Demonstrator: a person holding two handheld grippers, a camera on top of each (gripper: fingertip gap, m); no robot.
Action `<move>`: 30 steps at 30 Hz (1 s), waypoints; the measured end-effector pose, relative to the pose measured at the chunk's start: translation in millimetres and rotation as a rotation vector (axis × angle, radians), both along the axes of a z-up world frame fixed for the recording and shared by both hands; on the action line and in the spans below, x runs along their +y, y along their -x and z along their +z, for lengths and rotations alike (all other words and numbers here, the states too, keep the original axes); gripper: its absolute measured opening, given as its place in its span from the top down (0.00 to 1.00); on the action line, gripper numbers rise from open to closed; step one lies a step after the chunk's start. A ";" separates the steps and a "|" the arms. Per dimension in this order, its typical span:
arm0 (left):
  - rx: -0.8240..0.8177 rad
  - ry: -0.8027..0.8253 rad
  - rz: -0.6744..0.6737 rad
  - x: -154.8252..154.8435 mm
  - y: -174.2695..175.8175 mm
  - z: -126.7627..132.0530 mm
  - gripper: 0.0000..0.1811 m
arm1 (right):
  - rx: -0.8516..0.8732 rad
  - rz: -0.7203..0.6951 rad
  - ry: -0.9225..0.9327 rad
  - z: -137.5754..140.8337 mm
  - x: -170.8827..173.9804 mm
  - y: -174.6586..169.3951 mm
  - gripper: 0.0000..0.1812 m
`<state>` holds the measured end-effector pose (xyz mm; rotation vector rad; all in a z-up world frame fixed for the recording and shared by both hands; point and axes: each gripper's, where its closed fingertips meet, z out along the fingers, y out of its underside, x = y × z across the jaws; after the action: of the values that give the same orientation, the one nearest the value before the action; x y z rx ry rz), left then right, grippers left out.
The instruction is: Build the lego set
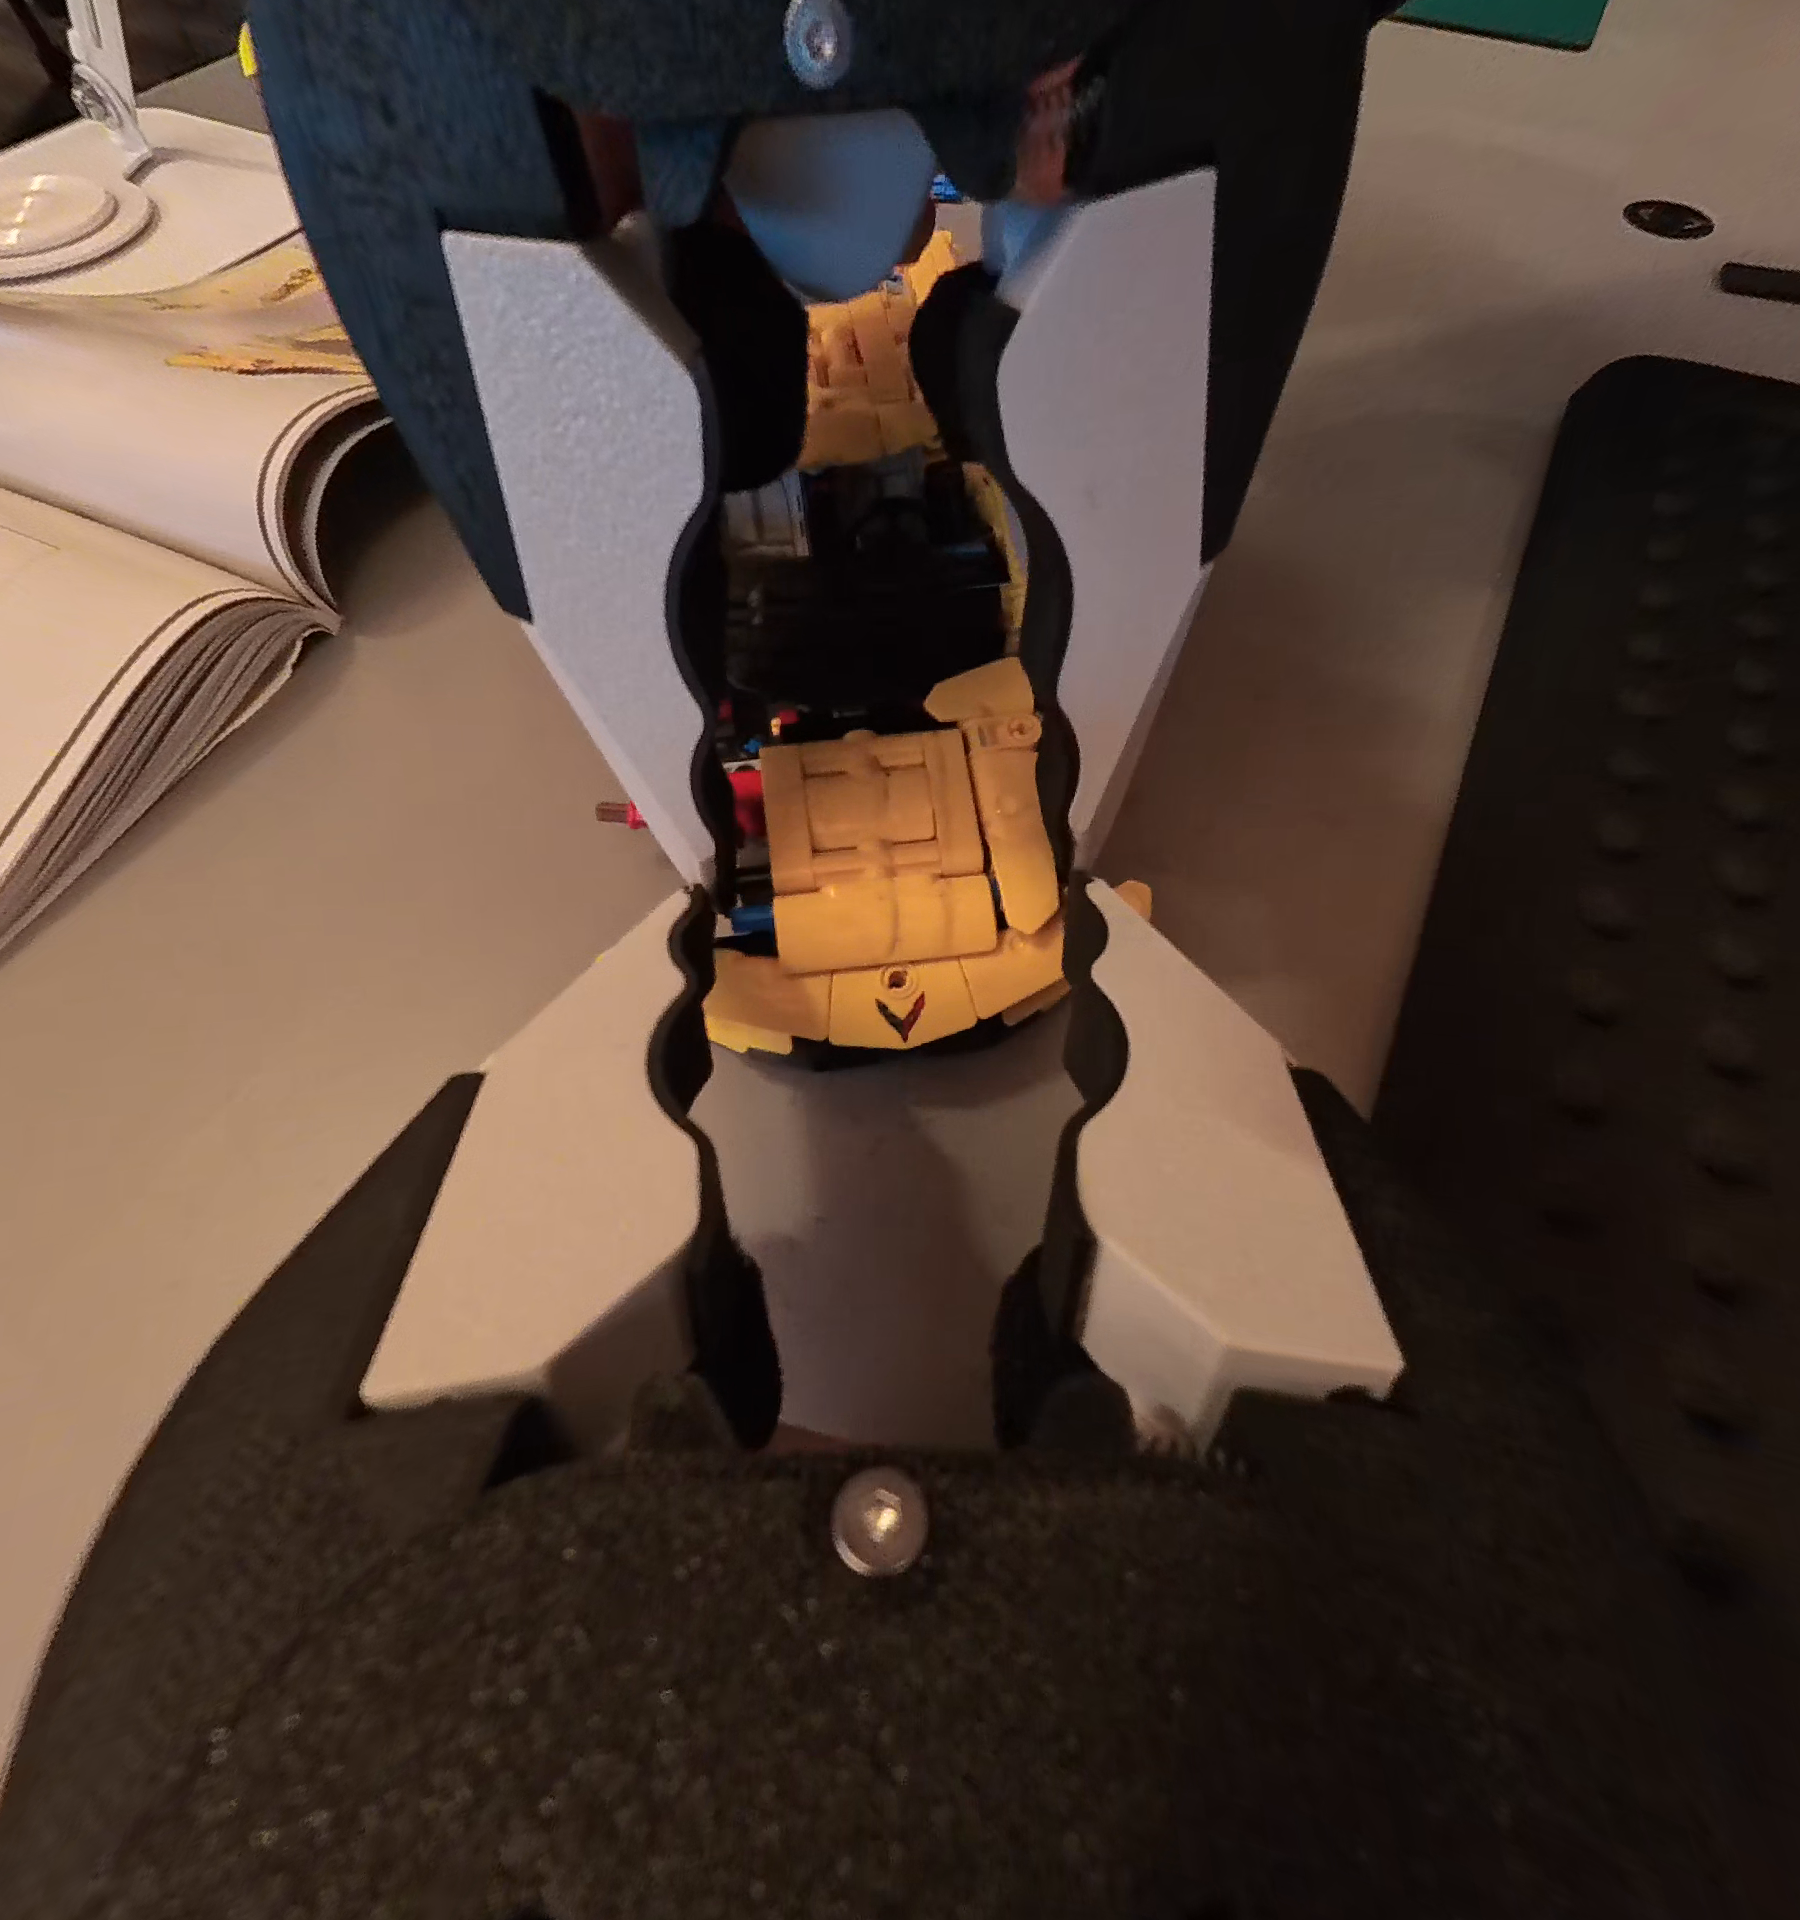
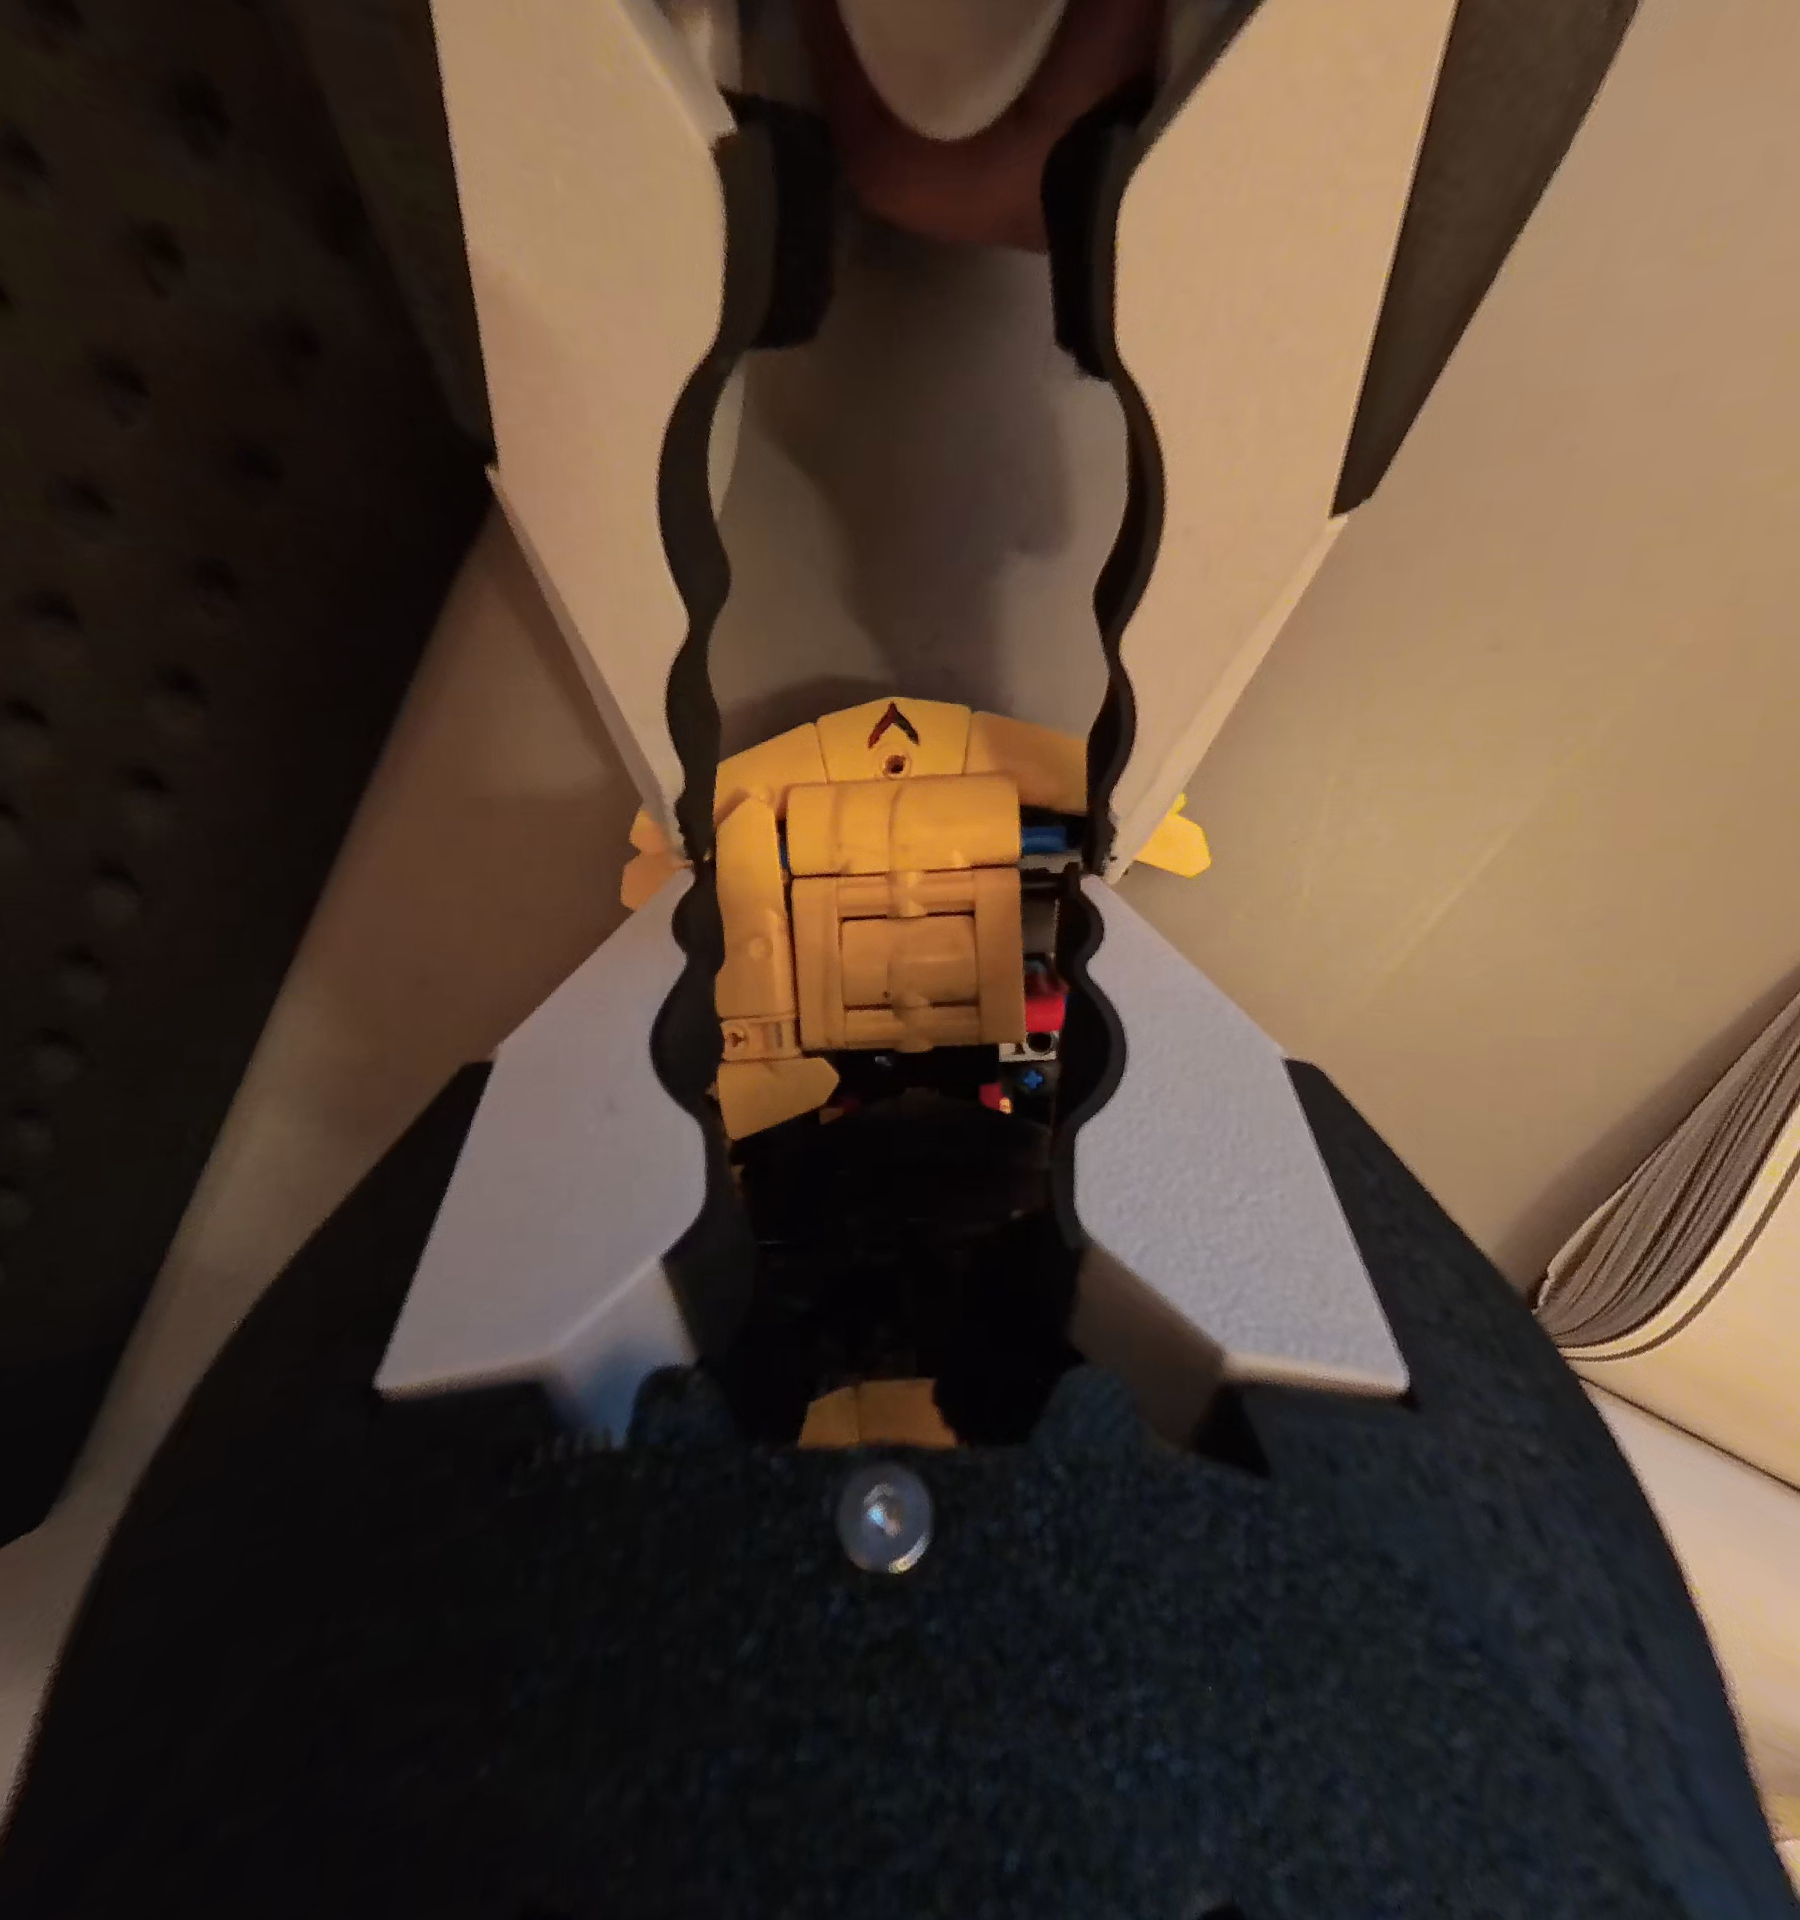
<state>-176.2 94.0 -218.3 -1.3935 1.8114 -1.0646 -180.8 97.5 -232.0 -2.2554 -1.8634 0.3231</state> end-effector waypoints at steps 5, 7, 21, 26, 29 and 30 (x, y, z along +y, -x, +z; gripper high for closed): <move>0.004 0.000 0.005 0.4 -0.1 -0.7 0.67 | -0.007 -0.004 0.002 0.1 1.4 -1.2 0.66; 0.005 -0.002 0.005 0.2 -0.3 -0.8 0.67 | -0.008 -0.002 -0.001 0.1 1.1 -1.6 0.66; -0.030 -0.039 0.019 3.0 -5.6 4.5 0.63 | 0.029 -0.019 -0.027 11.6 -1.0 -29.7 0.56; -0.019 0.022 0.016 3.5 -14.2 5.4 0.61 | 0.024 0.020 -0.029 0.5 0.5 -24.6 0.57; 0.044 -0.010 -0.011 -2.1 -19.8 -7.4 0.59 | 0.023 0.026 -0.020 -1.1 0.3 -23.6 0.57; 0.044 -0.018 -0.010 -2.5 -21.2 -7.8 0.60 | 0.020 0.028 -0.022 -1.3 0.2 -23.8 0.57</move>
<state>-155.0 91.5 -226.1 -1.4087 1.8566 -1.0271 -157.0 97.7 -233.3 -2.2049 -1.8812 0.3268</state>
